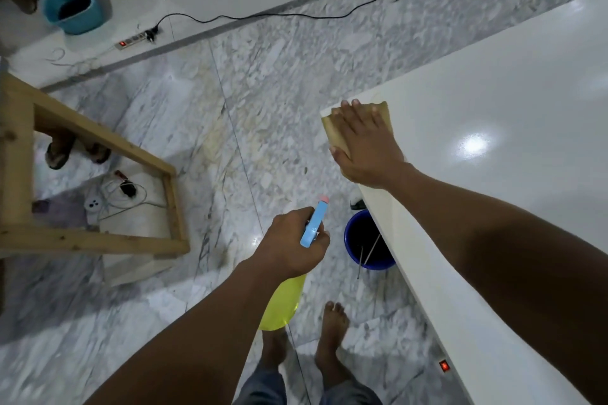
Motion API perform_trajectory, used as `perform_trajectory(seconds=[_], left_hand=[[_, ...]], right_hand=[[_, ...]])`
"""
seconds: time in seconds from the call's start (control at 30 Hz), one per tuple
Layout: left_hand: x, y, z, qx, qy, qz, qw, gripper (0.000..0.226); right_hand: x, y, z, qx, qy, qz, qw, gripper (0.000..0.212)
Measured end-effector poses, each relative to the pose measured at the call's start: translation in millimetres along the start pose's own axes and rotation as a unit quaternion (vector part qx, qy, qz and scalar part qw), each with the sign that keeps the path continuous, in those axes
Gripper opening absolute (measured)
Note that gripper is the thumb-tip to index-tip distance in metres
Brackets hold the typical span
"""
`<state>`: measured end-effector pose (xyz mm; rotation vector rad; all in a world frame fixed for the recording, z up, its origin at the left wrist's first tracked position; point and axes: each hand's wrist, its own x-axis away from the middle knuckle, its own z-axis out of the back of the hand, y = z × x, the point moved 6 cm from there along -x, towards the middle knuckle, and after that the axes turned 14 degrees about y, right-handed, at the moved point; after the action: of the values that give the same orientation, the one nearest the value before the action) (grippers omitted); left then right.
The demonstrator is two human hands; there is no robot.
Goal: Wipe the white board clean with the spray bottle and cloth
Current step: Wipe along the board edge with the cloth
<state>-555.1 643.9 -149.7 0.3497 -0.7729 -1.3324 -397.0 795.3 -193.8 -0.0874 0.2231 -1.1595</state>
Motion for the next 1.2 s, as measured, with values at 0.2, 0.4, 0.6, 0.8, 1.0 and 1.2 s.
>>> perform_trajectory(seconds=[0.2,0.4,0.6,0.8,1.0,1.2], left_hand=[[18,21,-17,-0.019,-0.005,-0.023,1.0,0.017],[53,27,-26,-0.029,-0.011,-0.043,0.999,0.018],[106,25,-36,-0.039,-0.02,-0.057,0.997,0.017],[192,24,-59,-0.031,-0.023,-0.069,0.997,0.017],[267,22,-91,0.002,-0.046,-0.064,0.997,0.017],[327,32,-126,-0.002,-0.069,-0.078,0.995,0.019]], right_hand=[[43,-3,7,0.012,-0.008,0.016,1.0,0.073],[115,-6,16,0.014,0.003,0.013,1.0,0.072],[207,-12,26,0.026,0.012,-0.005,1.0,0.071],[290,-20,32,0.038,0.007,-0.018,0.999,0.071],[375,-23,39,0.05,0.004,-0.039,0.998,0.072],[466,-24,55,0.046,0.005,-0.06,0.997,0.072]])
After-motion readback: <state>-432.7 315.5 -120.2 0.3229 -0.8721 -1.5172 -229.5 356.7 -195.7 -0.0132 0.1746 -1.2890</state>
